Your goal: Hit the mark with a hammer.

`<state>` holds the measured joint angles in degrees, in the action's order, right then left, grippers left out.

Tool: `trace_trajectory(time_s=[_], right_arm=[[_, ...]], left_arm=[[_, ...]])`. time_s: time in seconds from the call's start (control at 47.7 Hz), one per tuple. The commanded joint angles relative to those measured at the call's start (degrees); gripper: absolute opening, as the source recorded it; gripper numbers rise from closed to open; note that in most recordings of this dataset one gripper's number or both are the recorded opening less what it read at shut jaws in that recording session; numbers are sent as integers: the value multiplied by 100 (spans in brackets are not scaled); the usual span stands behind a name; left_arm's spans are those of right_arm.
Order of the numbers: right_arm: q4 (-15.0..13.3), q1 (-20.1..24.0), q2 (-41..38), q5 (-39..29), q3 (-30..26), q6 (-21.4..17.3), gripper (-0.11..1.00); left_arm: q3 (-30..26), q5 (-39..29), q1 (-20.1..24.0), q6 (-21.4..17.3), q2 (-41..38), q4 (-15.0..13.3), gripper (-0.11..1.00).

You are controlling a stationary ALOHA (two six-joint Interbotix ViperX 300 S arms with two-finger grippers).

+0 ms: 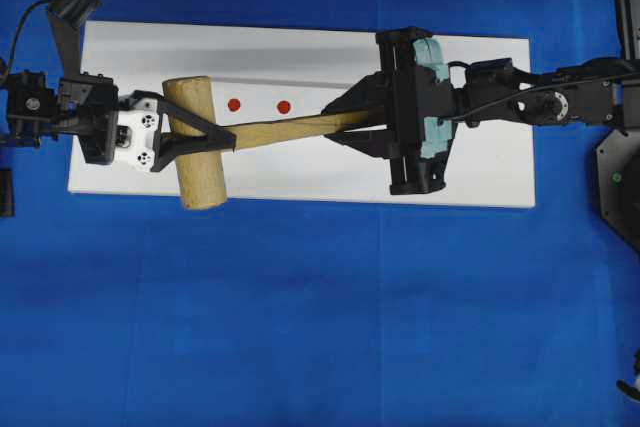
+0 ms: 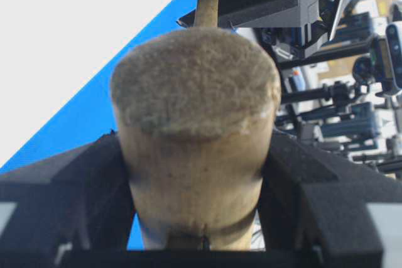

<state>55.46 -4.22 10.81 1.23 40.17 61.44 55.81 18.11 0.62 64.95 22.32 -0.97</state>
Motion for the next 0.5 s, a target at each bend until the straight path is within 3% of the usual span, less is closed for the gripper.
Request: trace_trajectory(time_s=[0.0,0.126,0.273,0.315,0.482], right_arm=[[0,-18,62,18,-149,-18,10],[0,-18,79,18,-132,-26,10],[18,-18,123,18,-97,-70,10],[26,-9,149,18,-88,-88,10],[114,-18,299,18,18,-97,10]], left_arm=[[-220,-62,35,-35,79,18,45],[-255,-97,70,-132,62,18,47],[-246,-141,79,-281,70,18,83],[-237,-193,70,-299,88,26,88],[-211,-545,97,-316,167,26,82]])
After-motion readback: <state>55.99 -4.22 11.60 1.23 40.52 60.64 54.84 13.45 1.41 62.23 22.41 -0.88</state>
